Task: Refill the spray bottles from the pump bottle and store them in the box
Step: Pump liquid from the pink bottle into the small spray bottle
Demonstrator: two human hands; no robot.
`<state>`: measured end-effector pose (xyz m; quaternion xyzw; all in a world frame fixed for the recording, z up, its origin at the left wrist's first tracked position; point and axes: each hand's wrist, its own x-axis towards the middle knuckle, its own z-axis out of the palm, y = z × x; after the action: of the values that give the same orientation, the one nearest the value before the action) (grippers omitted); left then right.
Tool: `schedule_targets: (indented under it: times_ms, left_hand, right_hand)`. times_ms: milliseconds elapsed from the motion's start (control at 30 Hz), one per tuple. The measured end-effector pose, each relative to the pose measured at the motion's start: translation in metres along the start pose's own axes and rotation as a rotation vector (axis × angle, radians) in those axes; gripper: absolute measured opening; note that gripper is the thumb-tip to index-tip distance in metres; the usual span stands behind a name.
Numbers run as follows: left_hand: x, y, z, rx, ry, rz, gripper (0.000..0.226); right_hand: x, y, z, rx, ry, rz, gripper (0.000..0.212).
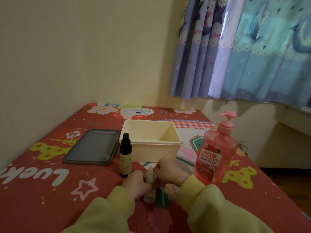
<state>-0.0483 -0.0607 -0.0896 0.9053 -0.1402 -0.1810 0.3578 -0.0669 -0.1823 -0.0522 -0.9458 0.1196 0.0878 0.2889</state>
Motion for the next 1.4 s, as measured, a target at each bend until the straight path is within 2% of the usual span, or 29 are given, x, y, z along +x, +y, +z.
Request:
schedule_targets:
  times_ms: [167, 267, 367, 500, 667, 800, 1033, 1200, 1400]
  left_hand:
    - [-0.003, 0.004, 0.003, -0.063, 0.036, 0.033, 0.035]
    - [-0.007, 0.011, 0.004, -0.109, 0.082, 0.124, 0.032]
    - [-0.008, 0.018, 0.005, -0.212, 0.124, 0.201, 0.025]
    - [-0.007, 0.028, 0.004, -0.384, 0.225, 0.215, 0.041]
    - [-0.009, 0.06, -0.003, -0.567, 0.244, 0.384, 0.032]
    - [-0.01, 0.088, -0.005, -0.53, 0.242, 0.538, 0.032]
    - [0.0, 0.135, 0.008, -0.491, 0.236, 0.608, 0.041]
    - [0.004, 0.163, 0.015, -0.441, 0.17, 0.61, 0.041]
    - [0.01, 0.174, 0.017, -0.386, 0.137, 0.609, 0.045]
  right_hand:
    - [-0.006, 0.003, -0.004, 0.129, -0.001, 0.02, 0.019]
    - [-0.012, 0.005, -0.013, 0.163, 0.028, -0.024, 0.028]
    - [-0.019, 0.006, -0.022, 0.212, 0.041, -0.057, 0.029]
    - [-0.033, 0.004, -0.042, 0.272, 0.099, -0.178, 0.027]
    - [-0.052, 0.009, -0.076, 0.25, 0.229, -0.329, 0.026]
    - [-0.064, 0.013, -0.109, 0.299, 0.394, -0.407, 0.017]
    - [-0.075, 0.016, -0.172, 0.4, 0.619, -0.457, 0.023]
    - [-0.069, 0.018, -0.204, 0.498, 0.636, -0.459, 0.017]
    - [-0.051, 0.027, -0.227, 0.438, 0.648, -0.426, 0.018]
